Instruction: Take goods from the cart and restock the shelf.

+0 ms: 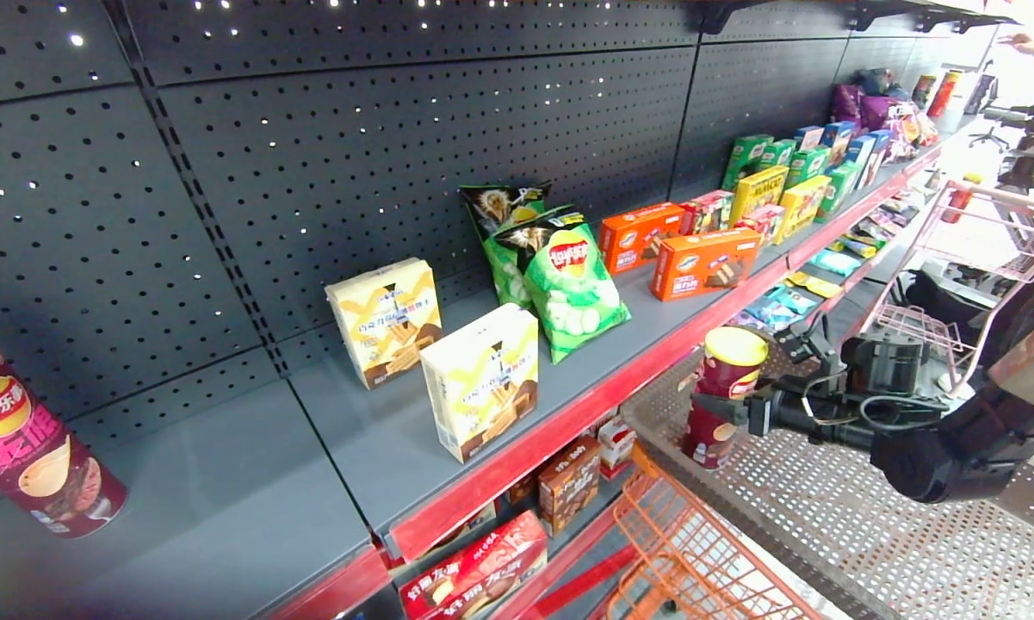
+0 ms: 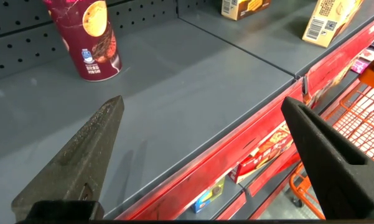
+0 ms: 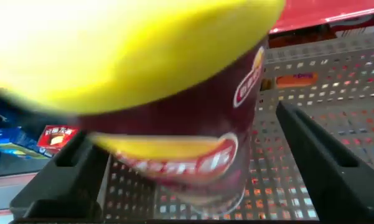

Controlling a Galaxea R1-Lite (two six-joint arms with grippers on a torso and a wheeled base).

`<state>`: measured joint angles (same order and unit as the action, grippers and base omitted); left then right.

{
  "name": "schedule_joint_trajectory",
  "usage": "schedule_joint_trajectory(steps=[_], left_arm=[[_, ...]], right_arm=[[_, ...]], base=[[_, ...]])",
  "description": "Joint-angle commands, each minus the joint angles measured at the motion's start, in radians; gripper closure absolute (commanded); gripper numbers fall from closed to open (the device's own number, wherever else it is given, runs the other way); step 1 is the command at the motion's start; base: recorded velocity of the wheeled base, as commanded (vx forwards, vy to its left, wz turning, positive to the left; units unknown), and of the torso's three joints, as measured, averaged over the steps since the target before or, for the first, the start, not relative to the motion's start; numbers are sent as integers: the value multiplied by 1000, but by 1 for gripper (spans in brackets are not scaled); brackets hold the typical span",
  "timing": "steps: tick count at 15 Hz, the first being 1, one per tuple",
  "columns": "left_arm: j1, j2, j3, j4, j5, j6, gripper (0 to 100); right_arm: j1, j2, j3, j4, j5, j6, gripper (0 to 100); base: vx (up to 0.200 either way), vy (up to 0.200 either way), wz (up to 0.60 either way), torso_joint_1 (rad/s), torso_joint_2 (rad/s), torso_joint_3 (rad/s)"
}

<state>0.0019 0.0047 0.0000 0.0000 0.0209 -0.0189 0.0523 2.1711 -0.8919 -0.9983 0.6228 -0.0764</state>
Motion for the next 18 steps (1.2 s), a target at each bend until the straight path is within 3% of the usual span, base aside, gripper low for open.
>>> schedule_joint_trajectory(steps=[1, 8, 9, 13, 18], left_arm=[[0, 1, 0, 0, 1, 1, 0], [1, 1, 0, 0, 1, 1, 0], [1, 1, 0, 0, 1, -1, 0], [1, 1, -2, 0, 1, 1, 0], [0, 1, 0, 0, 1, -1, 0]], right_arm=[[6, 62, -44, 0, 0, 1, 0], [40, 138, -137, -5, -14, 29, 0], [40, 142, -134, -33, -21, 32, 100], [40, 98, -79, -40, -35, 38, 100], [60, -77, 143, -68, -35, 32, 100]], base=[[0, 0, 0, 0, 0, 0], [0, 0, 0, 0, 0, 0], [0, 0, 0, 0, 0, 0], [0, 0, 0, 0, 0, 0], [0, 0, 0, 0, 0, 0]])
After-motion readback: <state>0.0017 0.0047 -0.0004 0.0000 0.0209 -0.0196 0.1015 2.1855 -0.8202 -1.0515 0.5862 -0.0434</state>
